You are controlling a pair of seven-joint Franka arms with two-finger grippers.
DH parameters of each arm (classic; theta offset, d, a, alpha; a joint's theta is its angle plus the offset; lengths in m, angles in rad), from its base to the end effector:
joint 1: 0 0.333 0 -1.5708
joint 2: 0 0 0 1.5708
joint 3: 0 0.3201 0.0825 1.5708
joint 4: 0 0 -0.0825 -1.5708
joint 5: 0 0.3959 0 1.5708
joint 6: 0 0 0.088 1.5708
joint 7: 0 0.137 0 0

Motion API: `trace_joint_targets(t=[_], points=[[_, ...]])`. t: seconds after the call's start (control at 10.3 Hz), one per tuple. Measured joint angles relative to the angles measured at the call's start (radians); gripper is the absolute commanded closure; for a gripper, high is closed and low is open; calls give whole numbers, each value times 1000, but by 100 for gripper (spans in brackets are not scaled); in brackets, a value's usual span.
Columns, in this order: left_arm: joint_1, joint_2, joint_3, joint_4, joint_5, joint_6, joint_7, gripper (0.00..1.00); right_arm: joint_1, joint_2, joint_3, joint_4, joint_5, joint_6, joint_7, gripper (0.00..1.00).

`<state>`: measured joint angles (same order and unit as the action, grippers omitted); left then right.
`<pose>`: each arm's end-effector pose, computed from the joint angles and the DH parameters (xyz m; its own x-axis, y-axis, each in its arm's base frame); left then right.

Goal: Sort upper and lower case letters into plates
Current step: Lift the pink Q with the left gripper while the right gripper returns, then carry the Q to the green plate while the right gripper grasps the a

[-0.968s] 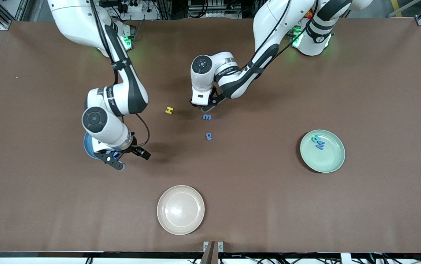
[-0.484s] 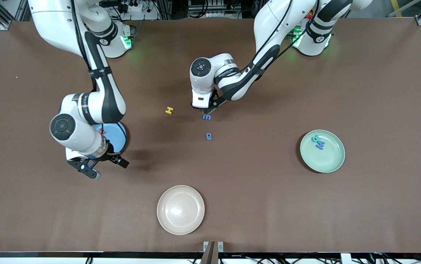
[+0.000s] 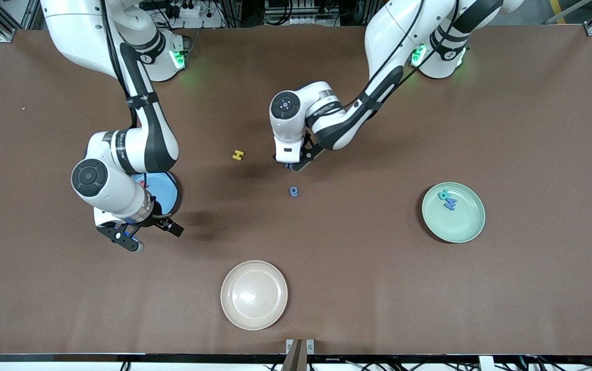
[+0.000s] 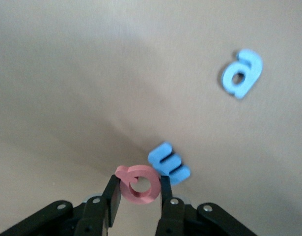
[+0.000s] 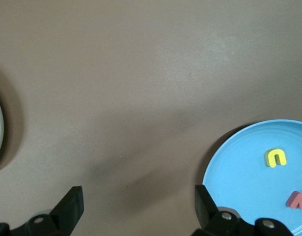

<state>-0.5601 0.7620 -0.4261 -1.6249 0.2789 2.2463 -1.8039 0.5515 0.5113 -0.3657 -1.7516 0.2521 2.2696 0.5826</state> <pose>0.4139 -0.5534 0.1642 0.7412 0.6677 -0.0692 0.6635 -0.7444 -0.0755 0.6603 0.1543 0.2658 0.8730 -0.4870 0.0261 -0.4856 -0.8730 -0.0460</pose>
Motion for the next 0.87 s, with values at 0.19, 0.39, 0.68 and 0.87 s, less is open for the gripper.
trace_joint_targets(t=[0.19,0.39,0.68,0.87], points=[[48,-6,-8,7,0,-46,31,100,13,0,2,1,1,0,7,0],[162,-33,-55,10,0,-118,104,100,48,1,5,8,1,0,30,0],[366,-75,-145,-20,0,-203,214,100,186,52,13,87,1,0,125,0],[470,-126,-158,-84,0,-208,308,100,272,135,24,167,1,2,140,0]])
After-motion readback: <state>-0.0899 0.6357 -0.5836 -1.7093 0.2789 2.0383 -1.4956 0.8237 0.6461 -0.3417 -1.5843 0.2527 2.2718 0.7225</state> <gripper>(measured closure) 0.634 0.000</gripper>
